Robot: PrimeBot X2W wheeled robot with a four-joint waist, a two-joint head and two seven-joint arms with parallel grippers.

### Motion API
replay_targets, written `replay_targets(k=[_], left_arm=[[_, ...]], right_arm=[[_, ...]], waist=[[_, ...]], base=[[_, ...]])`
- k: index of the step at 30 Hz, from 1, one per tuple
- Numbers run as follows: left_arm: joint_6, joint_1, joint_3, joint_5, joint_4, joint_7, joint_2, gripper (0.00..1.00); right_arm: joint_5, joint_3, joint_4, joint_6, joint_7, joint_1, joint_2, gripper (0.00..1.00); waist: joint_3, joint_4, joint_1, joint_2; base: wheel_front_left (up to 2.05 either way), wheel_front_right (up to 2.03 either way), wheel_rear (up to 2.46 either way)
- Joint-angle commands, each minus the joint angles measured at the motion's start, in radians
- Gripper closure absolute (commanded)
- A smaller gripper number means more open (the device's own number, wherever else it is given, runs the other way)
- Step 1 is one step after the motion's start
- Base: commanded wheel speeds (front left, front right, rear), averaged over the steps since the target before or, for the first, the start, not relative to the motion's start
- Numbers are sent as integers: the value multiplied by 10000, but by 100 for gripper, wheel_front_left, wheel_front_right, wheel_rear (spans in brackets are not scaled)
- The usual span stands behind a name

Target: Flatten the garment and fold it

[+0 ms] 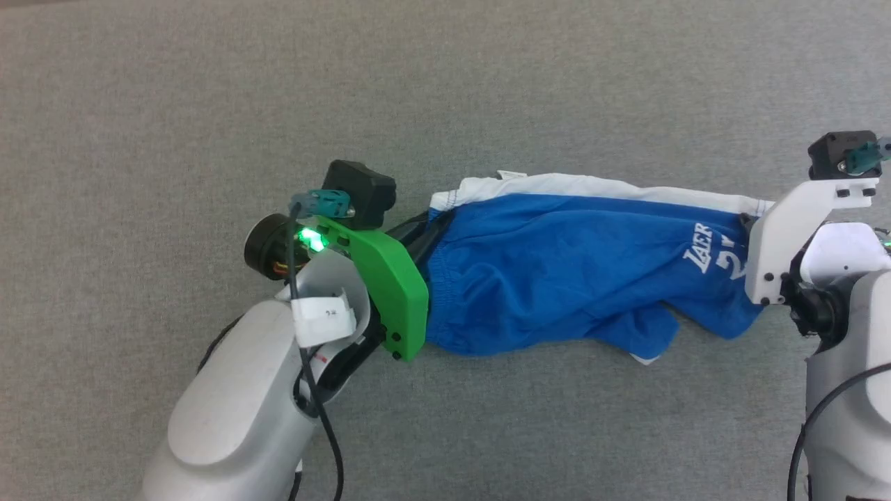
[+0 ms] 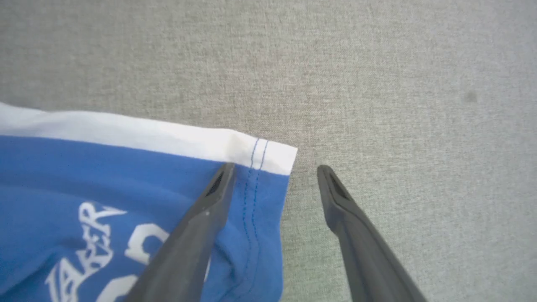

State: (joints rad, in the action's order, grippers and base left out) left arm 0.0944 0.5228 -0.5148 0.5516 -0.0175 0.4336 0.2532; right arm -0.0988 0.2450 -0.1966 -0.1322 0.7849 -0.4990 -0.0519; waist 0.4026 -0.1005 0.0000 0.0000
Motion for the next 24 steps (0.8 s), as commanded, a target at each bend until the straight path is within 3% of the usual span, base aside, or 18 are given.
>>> replay_targets(k=[1, 7, 8, 18, 24], left_arm=[[0, -99, -46, 78, 93, 34, 63, 100], [45, -46, -159, 119, 281, 71, 118, 100], [51, -47, -168, 138, 282, 62, 123, 100], [27, 164, 235, 603, -94, -423, -82, 100], [124, 1426, 1347, 1864, -862, -271, -59, 100]], right_arm=[[-185, 66, -101, 15, 61, -182, -35, 0], [-371, 216, -413, 15, 51, -422, -19, 0], [-328, 211, -478, 15, 104, -439, -14, 100], [682, -156, 137, 15, 535, -862, 6, 100], [2901, 348, 616, 15, 917, -2384, 12, 100]], waist=[[208, 153, 0, 0], [420, 249, 0, 0], [419, 253, 0, 0], [-370, 261, 0, 0], [-784, 430, 0, 0]], base=[[0, 0, 0], [0, 0, 0], [0, 0, 0], [0, 0, 0], [0, 0, 0]])
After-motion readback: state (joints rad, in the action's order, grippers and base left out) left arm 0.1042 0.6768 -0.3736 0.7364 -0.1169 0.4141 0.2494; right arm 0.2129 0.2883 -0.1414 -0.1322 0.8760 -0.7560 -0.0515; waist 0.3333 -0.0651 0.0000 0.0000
